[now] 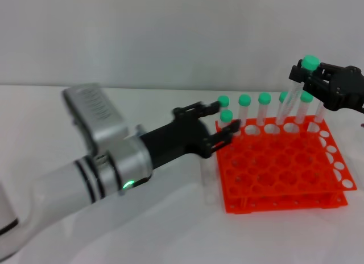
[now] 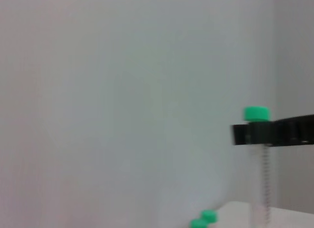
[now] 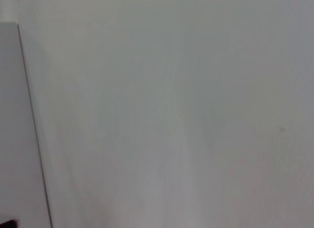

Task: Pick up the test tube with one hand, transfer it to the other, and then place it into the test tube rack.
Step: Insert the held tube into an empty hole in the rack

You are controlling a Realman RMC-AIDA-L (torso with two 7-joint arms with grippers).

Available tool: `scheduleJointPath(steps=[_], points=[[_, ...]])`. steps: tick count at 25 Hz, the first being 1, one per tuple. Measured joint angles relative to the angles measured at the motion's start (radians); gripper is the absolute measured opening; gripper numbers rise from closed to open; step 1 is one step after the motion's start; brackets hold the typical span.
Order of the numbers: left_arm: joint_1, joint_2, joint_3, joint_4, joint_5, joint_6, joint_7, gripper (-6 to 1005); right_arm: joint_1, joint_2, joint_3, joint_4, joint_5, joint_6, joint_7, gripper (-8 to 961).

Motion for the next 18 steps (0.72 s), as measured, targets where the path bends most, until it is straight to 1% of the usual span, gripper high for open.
scheduleJointPath(steps=[5,8,9,10,11,12,14,15,18], points=[[0.127,0.0,0.0,0.009,-0.142,0.028,0.115,577,0.0,-0.001,-0.002,0.0,-0.005,0.005,0.001,227],[0.201,0.0,0.0,-0.005,-0.266,0.083,0.206,576,0.005,0.005,-0.008,0.001,-0.007,0.006,-0.001,229],[0.224,0.0,0.0,-0.016,-0.317,0.104,0.239,576,0.01,0.012,-0.012,0.001,-0.009,0.013,-0.003,230],[0.237,0.0,0.0,-0.024,-0.346,0.116,0.258,576,0.01,0.012,-0.012,0.001,-0.009,0.013,-0.003,231],[0.237,0.0,0.0,-0.024,-0.346,0.116,0.258,576,0.012,0.016,-0.016,0.001,-0.009,0.018,-0.004,232],[0.255,0.0,0.0,-0.053,-0.412,0.139,0.287,576,0.016,0.02,-0.021,0.001,-0.01,0.024,-0.005,232],[0.263,0.0,0.0,-0.123,-0.515,0.183,0.312,576,0.023,0.03,-0.03,0.0,-0.012,0.049,-0.014,234],[0.265,0.0,0.0,-0.143,-0.538,0.199,0.316,575,0.028,0.039,-0.034,0.001,-0.016,0.063,-0.021,235],[0.274,0.0,0.001,-0.213,-0.619,0.264,0.334,575,0.051,0.073,-0.037,0.003,-0.037,0.119,-0.049,237]])
